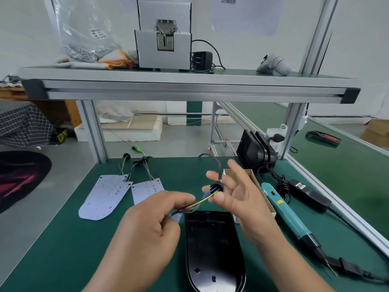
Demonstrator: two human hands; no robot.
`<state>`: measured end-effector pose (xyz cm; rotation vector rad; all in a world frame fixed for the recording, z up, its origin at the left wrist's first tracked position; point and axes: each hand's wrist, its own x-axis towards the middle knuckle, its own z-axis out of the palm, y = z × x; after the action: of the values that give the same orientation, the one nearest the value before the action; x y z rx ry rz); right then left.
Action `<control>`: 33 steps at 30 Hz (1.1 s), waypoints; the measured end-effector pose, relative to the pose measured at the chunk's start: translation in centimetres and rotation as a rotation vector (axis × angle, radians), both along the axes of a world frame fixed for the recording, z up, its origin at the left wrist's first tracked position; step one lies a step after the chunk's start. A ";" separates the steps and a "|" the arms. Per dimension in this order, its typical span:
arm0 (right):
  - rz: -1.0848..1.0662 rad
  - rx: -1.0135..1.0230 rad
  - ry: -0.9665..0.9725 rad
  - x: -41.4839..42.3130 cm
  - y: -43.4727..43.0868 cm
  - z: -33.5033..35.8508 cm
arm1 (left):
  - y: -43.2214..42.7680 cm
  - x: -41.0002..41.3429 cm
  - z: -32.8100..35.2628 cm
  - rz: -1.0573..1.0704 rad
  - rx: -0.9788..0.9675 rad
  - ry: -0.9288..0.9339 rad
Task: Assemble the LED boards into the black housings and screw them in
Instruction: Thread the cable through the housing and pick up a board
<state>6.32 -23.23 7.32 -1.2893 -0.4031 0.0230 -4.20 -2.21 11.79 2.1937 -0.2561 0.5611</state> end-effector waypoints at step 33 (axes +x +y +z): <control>0.024 -1.153 -0.906 0.2 2.5 -1.0 | 1.7 3.9 -3.8 -0.239 -0.915 0.264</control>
<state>6.49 -20.70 6.36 -2.4084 -1.3005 -0.3718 -0.35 -0.50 7.96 1.2996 -0.0840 0.1789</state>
